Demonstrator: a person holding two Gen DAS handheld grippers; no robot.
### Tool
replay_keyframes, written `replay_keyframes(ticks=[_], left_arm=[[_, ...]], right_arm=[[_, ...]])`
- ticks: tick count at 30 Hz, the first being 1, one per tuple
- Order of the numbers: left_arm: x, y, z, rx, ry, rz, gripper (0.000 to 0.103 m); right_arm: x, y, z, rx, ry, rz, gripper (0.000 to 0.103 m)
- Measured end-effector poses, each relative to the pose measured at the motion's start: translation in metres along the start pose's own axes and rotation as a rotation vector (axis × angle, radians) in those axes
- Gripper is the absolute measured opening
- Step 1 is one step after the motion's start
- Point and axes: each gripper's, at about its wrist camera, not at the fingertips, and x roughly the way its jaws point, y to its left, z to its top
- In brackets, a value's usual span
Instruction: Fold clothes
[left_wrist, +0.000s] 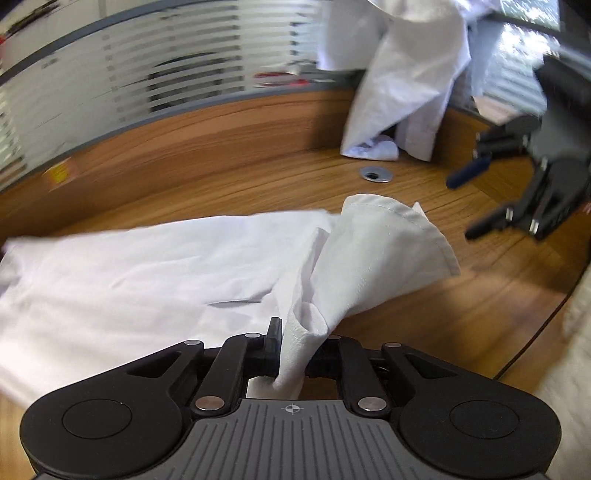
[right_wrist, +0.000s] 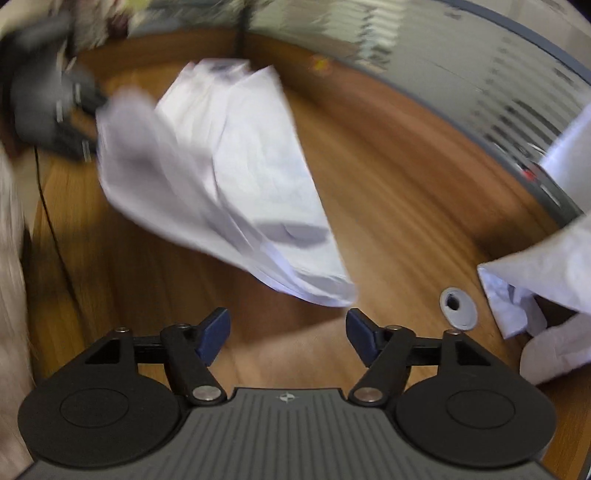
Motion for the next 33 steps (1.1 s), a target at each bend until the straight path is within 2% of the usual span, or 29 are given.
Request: replay_keyframes(ticks=[4, 7, 11, 14, 17, 21, 26, 27, 28, 30, 31, 32, 33], left_arm=[[-0.037, 0.023, -0.030, -0.063, 0.001, 0.046, 0.015], [-0.054, 0.035, -0.049, -0.080, 0.023, 0.080, 0.017], [-0.075, 0.049, -0.074, -0.105, 0.045, 0.119, 0.019], [-0.087, 0.053, -0.091, -0.070, 0.051, 0.145, 0.022], [-0.090, 0.045, -0.103, 0.021, 0.045, 0.166, 0.028], [-0.090, 0.024, -0.113, 0.150, 0.019, 0.184, 0.048], [-0.089, 0.000, -0.119, 0.236, -0.016, 0.210, 0.048], [-0.089, -0.005, -0.120, 0.253, -0.024, 0.216, 0.043], [-0.089, -0.010, -0.122, 0.270, -0.031, 0.221, 0.036], [-0.089, -0.020, -0.124, 0.305, -0.045, 0.231, 0.022], [-0.091, -0.019, -0.122, 0.292, -0.047, 0.240, 0.018], [-0.093, -0.018, -0.120, 0.277, -0.048, 0.250, 0.017], [-0.096, -0.015, -0.115, 0.253, -0.052, 0.255, 0.014]], right_arm=[[0.019, 0.040, -0.002, -0.176, -0.005, 0.038, 0.082], [0.034, 0.069, -0.004, -0.308, -0.009, 0.067, 0.083], [0.047, 0.109, 0.003, -0.489, -0.062, 0.170, 0.083], [0.052, 0.131, 0.006, -0.612, -0.108, 0.209, 0.084], [0.052, 0.153, 0.010, -0.722, -0.122, 0.235, 0.084], [0.045, 0.168, 0.016, -0.768, -0.132, 0.223, 0.084], [0.053, 0.166, 0.021, -0.841, -0.137, 0.251, 0.084], [0.057, 0.164, 0.027, -0.846, -0.133, 0.267, 0.083], [0.062, 0.163, 0.033, -0.849, -0.128, 0.284, 0.079], [0.067, 0.159, 0.043, -0.834, -0.102, 0.320, 0.065], [0.069, 0.158, 0.049, -0.826, -0.089, 0.337, 0.045], [0.067, 0.158, 0.054, -0.825, -0.086, 0.338, 0.019], [0.065, 0.158, 0.058, -0.824, -0.084, 0.338, 0.011]])
